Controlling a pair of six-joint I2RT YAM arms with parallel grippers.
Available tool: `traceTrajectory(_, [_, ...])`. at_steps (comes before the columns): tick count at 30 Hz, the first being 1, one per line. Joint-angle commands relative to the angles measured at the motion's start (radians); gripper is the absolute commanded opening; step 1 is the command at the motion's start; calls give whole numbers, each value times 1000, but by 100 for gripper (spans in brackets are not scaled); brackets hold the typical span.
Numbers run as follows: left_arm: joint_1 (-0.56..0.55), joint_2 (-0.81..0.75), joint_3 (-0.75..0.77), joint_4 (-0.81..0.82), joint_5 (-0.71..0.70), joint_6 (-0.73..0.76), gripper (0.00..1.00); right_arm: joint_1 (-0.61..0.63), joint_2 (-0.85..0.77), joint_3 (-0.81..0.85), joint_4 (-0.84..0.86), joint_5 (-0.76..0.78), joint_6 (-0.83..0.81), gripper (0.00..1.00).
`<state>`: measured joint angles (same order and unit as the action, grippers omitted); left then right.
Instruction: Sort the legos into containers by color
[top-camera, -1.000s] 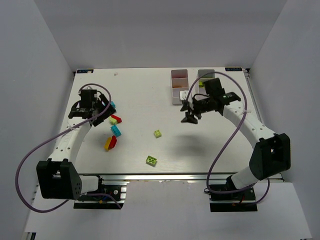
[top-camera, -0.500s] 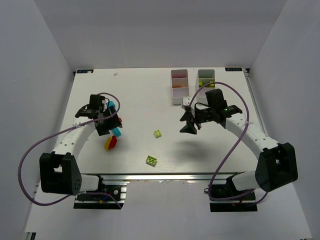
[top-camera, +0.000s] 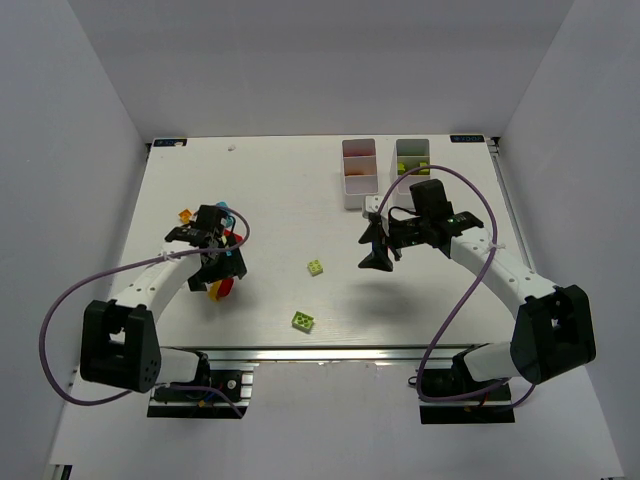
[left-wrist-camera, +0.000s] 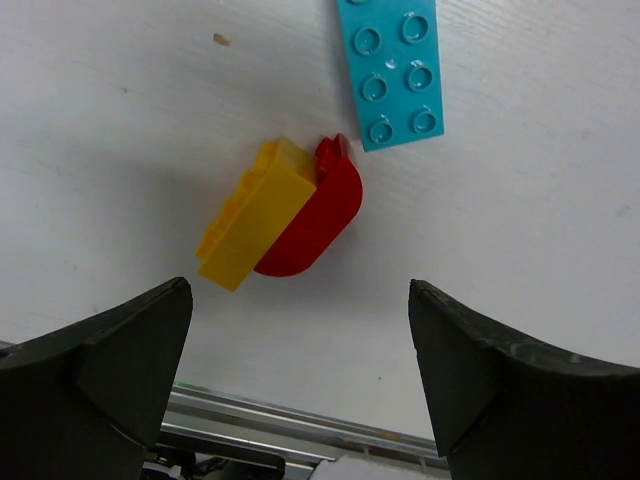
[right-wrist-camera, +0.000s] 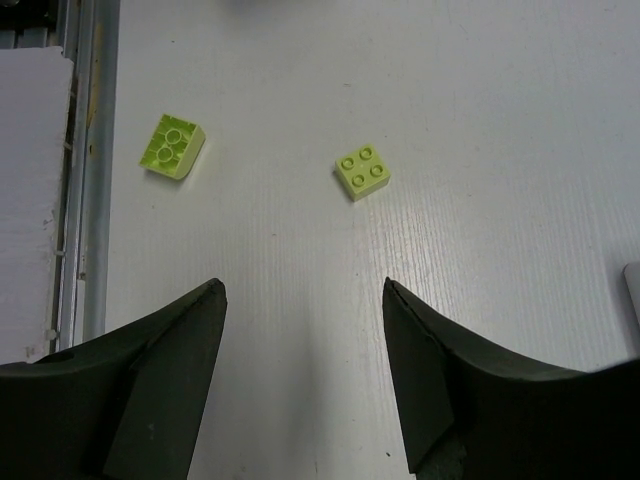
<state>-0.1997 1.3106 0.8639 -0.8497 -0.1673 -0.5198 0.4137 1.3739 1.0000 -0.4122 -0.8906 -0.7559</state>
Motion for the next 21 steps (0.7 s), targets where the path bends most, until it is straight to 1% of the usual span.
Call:
traceTrajectory(1, [-7,45,21,49,-58,10,98,7,-24,12,12,-25,10,69])
traceTrajectory(5, [-6,127,27,90,-64,33,98,7,-30,12,3,-13,1,70])
traceTrajectory(8, [-7,159,26,107,-55,35,92,7,-36,9,0,-7,-5,70])
traceTrajectory(9, [-6,157,21,112,-52,34,88,7,-38,8,-2,-5,-5,70])
traceTrajectory(14, [-9,131,-23,135,-29,11,74,7,-38,5,-4,-5,1,70])
traceTrajectory(19, [-9,66,-60,152,14,-26,55,7,-29,28,-30,-19,3,70])
traceTrajectory(21, [-9,38,-85,159,37,-39,53,8,-26,37,-45,-33,4,70])
